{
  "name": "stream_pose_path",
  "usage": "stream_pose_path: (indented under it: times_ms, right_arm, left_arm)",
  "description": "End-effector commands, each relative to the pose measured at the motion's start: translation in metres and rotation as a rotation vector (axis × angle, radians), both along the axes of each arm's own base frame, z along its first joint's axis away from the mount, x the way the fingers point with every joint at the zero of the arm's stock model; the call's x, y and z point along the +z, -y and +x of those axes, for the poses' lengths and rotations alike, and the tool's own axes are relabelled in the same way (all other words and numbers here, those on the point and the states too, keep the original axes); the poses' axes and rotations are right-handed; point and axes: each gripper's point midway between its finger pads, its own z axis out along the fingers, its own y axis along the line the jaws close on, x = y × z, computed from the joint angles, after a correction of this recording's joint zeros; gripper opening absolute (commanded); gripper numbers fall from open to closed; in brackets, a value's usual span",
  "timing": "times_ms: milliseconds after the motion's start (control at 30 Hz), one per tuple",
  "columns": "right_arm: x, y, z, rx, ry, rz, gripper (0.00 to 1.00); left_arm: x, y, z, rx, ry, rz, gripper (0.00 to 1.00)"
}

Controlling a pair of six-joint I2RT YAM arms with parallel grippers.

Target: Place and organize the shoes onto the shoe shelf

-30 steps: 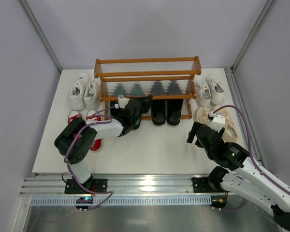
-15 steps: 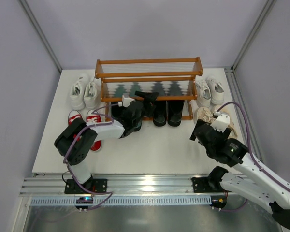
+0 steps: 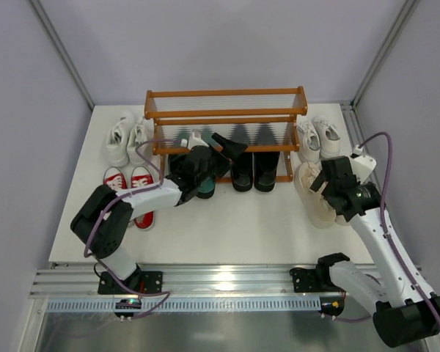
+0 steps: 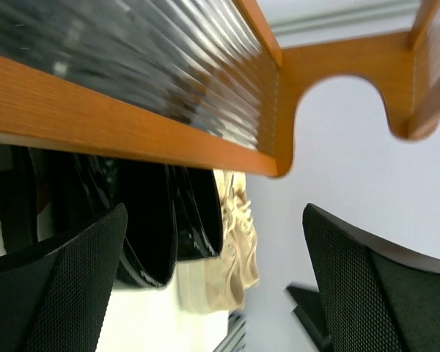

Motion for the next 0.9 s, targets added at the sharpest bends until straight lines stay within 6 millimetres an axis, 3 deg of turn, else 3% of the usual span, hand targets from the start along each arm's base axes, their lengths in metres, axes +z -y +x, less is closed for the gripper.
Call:
stream_pose_path:
  times_ms: [0,33,100,133,333,367,400,433,500,600,700,867]
  right_arm:
    - [0.022,0.025,0.009,-0.039,0.018,-0.014,1.00]
    - [0.024,0.033,0.012,-0.067,0.023,0.002,1.00]
    - [0.014,0.053,0.013,-0.135,-0.005,0.072,1.00]
    - [0.010,0.057,0.014,-0.150,-0.010,0.088,1.00]
    - [-0.014,0.082,0.024,-0.218,-0.058,0.088,1.00]
    - [-0.019,0.083,0.029,-0.180,-0.071,0.080,1.00]
    - [-0.019,0.081,0.046,-0.121,-0.035,0.086,1.00]
    - [-0.028,0.071,0.052,-0.045,-0.038,0.117,1.00]
    - [-0.029,0.069,0.067,0.068,0.000,0.077,1.00]
    - [-0.036,0.066,0.073,0.170,-0.013,0.047,1.00]
    - [-0.048,0.042,0.079,0.325,-0.024,0.121,1.00]
    - [-0.073,0.038,0.079,0.351,-0.108,0.164,0.98]
  left_arm:
    - [0.049,-0.008,-0.011,-0.103,0.138,0.111,1.00]
    - [0.067,-0.014,-0.017,-0.112,0.176,0.114,1.00]
    - [0.073,-0.027,-0.022,-0.119,0.204,0.173,1.00]
    - [0.090,-0.036,-0.026,-0.111,0.243,0.172,1.00]
    - [0.104,-0.069,-0.038,-0.145,0.272,0.203,1.00]
    - [0.114,-0.075,-0.044,-0.146,0.295,0.193,1.00]
    - [0.115,-0.077,-0.050,-0.160,0.305,0.197,1.00]
    - [0.114,-0.080,-0.055,-0.168,0.306,0.204,1.00]
    - [0.116,-0.088,-0.068,-0.177,0.334,0.208,1.00]
    - [0.111,-0.099,-0.083,-0.184,0.347,0.227,1.00]
    - [0.099,-0.109,-0.091,-0.185,0.332,0.236,1.00]
    - [0.088,-0.108,-0.103,-0.231,0.306,0.229,1.00]
